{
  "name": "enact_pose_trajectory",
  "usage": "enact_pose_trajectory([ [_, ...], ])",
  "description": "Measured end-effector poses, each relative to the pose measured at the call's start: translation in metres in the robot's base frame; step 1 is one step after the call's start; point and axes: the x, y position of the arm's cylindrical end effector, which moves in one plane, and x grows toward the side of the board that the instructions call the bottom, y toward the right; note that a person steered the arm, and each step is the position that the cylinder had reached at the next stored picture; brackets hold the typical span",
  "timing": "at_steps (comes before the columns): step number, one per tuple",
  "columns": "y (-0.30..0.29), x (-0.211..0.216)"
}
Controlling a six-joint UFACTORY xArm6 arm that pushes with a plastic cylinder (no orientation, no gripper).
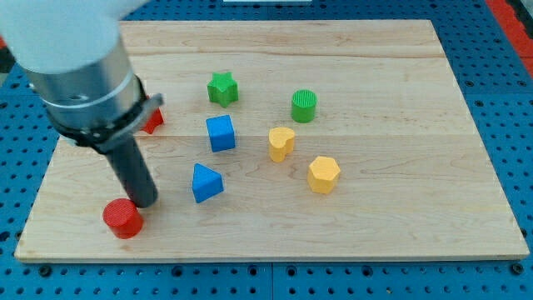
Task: Move the red circle left to the blue cube
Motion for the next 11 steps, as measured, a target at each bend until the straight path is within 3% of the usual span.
enact_pose_trajectory([
  [1,0.049,0.013],
  [3,0.051,0.011],
  [5,0.010,0.079],
  [6,-0.030,0.075],
  [9,-0.016,0.007],
  [11,-0.017,0.029],
])
